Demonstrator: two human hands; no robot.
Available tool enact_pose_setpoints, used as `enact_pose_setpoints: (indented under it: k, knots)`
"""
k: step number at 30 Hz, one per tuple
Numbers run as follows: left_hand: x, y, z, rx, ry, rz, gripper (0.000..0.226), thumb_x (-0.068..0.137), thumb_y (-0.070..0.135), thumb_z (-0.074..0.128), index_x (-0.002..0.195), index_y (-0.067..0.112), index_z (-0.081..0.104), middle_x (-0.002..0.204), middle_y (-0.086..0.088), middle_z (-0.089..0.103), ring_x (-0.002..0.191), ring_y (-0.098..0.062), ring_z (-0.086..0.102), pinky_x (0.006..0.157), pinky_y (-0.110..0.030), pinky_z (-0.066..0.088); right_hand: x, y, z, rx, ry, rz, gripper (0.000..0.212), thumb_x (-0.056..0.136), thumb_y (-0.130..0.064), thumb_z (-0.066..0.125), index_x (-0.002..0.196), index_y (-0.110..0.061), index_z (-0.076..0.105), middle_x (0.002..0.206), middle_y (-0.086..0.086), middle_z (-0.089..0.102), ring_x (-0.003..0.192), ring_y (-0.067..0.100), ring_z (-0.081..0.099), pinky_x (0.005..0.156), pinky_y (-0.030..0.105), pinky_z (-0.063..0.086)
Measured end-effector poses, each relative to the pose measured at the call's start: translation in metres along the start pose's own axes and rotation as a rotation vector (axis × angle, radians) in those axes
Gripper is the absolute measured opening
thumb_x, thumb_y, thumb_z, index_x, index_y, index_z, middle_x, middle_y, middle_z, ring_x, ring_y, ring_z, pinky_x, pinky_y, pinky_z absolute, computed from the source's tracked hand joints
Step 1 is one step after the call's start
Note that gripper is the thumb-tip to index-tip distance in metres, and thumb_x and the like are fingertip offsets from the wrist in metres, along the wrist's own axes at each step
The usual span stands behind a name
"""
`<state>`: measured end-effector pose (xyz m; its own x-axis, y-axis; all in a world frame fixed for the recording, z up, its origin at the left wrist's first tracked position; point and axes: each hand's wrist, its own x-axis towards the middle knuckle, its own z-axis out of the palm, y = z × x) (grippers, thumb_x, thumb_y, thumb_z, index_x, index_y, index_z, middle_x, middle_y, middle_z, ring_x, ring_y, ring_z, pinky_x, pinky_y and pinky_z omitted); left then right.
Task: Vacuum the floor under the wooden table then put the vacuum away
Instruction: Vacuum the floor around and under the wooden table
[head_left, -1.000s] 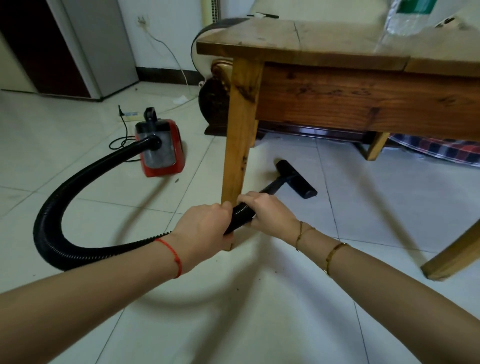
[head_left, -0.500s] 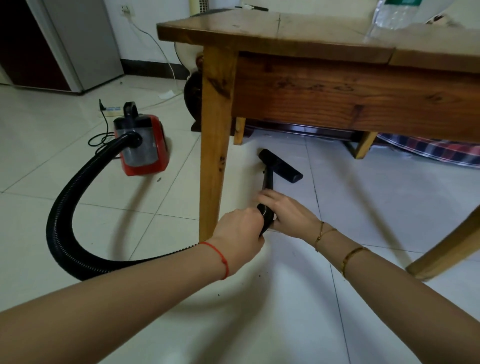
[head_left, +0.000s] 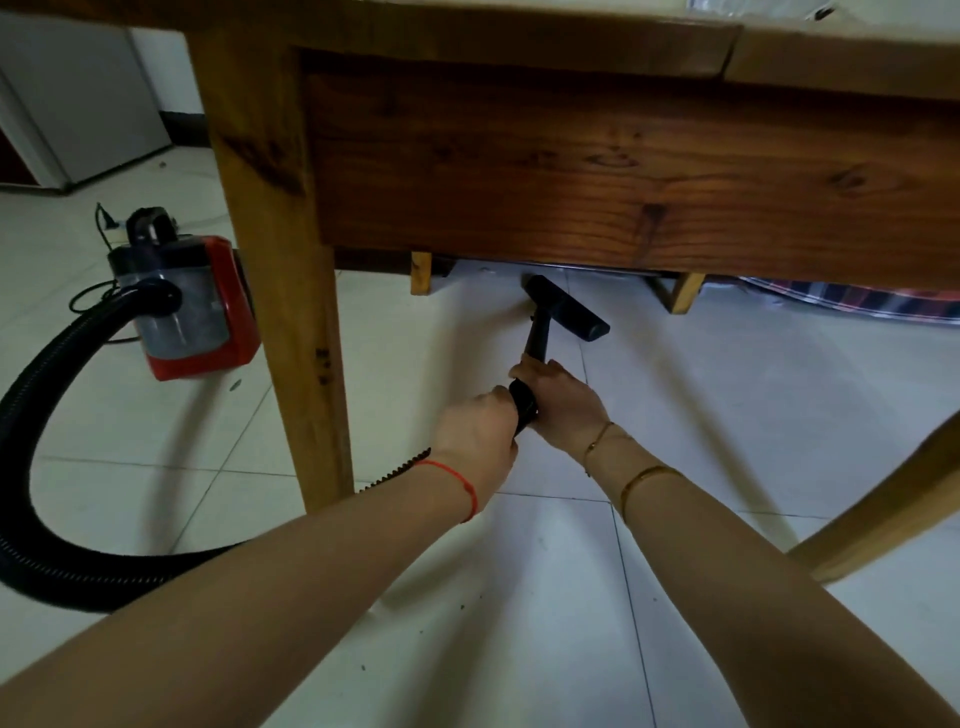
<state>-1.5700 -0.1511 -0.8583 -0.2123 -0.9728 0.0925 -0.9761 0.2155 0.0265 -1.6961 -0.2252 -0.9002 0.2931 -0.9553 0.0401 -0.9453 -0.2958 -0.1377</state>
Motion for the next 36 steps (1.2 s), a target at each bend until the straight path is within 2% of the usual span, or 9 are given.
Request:
enact_pose_setpoints:
  k: [7, 10, 14, 17, 20, 24, 28, 34, 36]
  knots:
    - [0.023, 0.02, 0.011, 0.056, 0.045, 0.077, 0.024, 0.093, 0.019, 0.048, 0.116, 0.009, 0.047, 0.102, -0.004, 0.062, 0.082, -0.024, 0.06, 0.059, -0.028, 0.031, 0.001, 0.029, 0.001, -0.013, 0.057, 0.108, 0.04, 0.091, -0.016, 0.054, 0.13, -0.02, 0.046, 0.146, 0.003, 0.041, 0.131, 0.03, 0.042, 0.094, 0.045, 0.05]
    - [0.021, 0.027, 0.01, 0.059, 0.05, 0.1, 0.023, 0.093, 0.019, 0.049, 0.113, 0.009, 0.047, 0.099, -0.005, 0.062, 0.069, -0.022, 0.049, 0.049, -0.027, 0.025, -0.009, 0.036, -0.001, -0.011, 0.068, 0.139, 0.042, 0.091, -0.015, 0.054, 0.131, -0.02, 0.045, 0.147, 0.002, 0.04, 0.134, 0.028, 0.039, 0.097, 0.043, 0.047]
    - [0.015, 0.036, 0.006, 0.082, 0.03, 0.139, 0.025, 0.092, 0.02, 0.05, 0.115, 0.01, 0.046, 0.101, -0.005, 0.063, 0.084, -0.025, 0.062, 0.059, -0.03, 0.03, -0.03, 0.04, -0.007, -0.031, 0.083, 0.168, 0.043, 0.089, -0.021, 0.058, 0.13, -0.018, 0.046, 0.147, 0.003, 0.04, 0.135, 0.026, 0.037, 0.102, 0.039, 0.042]
    - [0.004, 0.04, 0.0, 0.074, 0.021, 0.194, 0.024, 0.092, 0.02, 0.05, 0.114, 0.011, 0.046, 0.1, -0.005, 0.063, 0.084, -0.025, 0.063, 0.058, -0.03, 0.031, -0.053, 0.04, -0.014, -0.079, 0.108, 0.163, 0.042, 0.088, -0.03, 0.058, 0.126, -0.015, 0.05, 0.146, 0.005, 0.042, 0.135, 0.027, 0.038, 0.103, 0.037, 0.04]
    - [-0.01, 0.039, -0.004, 0.073, 0.022, 0.248, 0.025, 0.092, 0.021, 0.05, 0.114, 0.011, 0.045, 0.101, -0.006, 0.062, 0.084, -0.026, 0.063, 0.057, -0.031, 0.033, -0.074, 0.037, -0.017, -0.139, 0.169, 0.111, 0.04, 0.084, -0.032, 0.061, 0.117, -0.01, 0.057, 0.13, 0.008, 0.056, 0.123, 0.028, 0.05, 0.094, 0.037, 0.046]
    - [-0.031, 0.033, -0.008, 0.076, 0.018, 0.317, 0.027, 0.092, 0.024, 0.049, 0.115, 0.011, 0.044, 0.101, -0.006, 0.062, 0.084, -0.027, 0.064, 0.058, -0.031, 0.035, -0.098, 0.026, -0.017, -0.154, 0.24, 0.081, 0.029, 0.078, -0.028, 0.067, 0.096, -0.006, 0.059, 0.097, 0.008, 0.064, 0.09, 0.03, 0.063, 0.067, 0.035, 0.051]
    - [-0.056, 0.023, -0.015, 0.083, -0.003, 0.343, 0.027, 0.093, 0.024, 0.048, 0.116, 0.012, 0.044, 0.103, -0.006, 0.062, 0.086, -0.028, 0.064, 0.059, -0.031, 0.036, -0.116, 0.006, -0.012, -0.172, 0.23, 0.089, 0.032, 0.077, -0.032, 0.069, 0.094, -0.007, 0.058, 0.093, 0.009, 0.064, 0.088, 0.029, 0.063, 0.062, 0.036, 0.052]
    - [-0.089, -0.018, -0.03, 0.079, -0.028, 0.344, 0.022, 0.093, 0.026, 0.046, 0.111, 0.015, 0.044, 0.1, -0.004, 0.063, 0.084, -0.028, 0.064, 0.06, -0.031, 0.038, -0.126, -0.04, -0.016, -0.273, 0.238, 0.016, 0.041, 0.054, -0.041, 0.084, 0.069, -0.012, 0.059, 0.063, 0.003, 0.062, 0.057, 0.022, 0.061, 0.053, 0.025, 0.047]
    - [-0.098, -0.034, -0.037, 0.088, -0.023, 0.35, 0.02, 0.094, 0.028, 0.046, 0.11, 0.016, 0.043, 0.098, -0.002, 0.063, 0.081, -0.026, 0.064, 0.059, -0.03, 0.038, -0.126, -0.056, -0.022, -0.28, 0.214, -0.051, 0.04, 0.063, -0.042, 0.08, 0.076, -0.01, 0.06, 0.069, 0.005, 0.064, 0.062, 0.023, 0.061, 0.057, 0.026, 0.047]
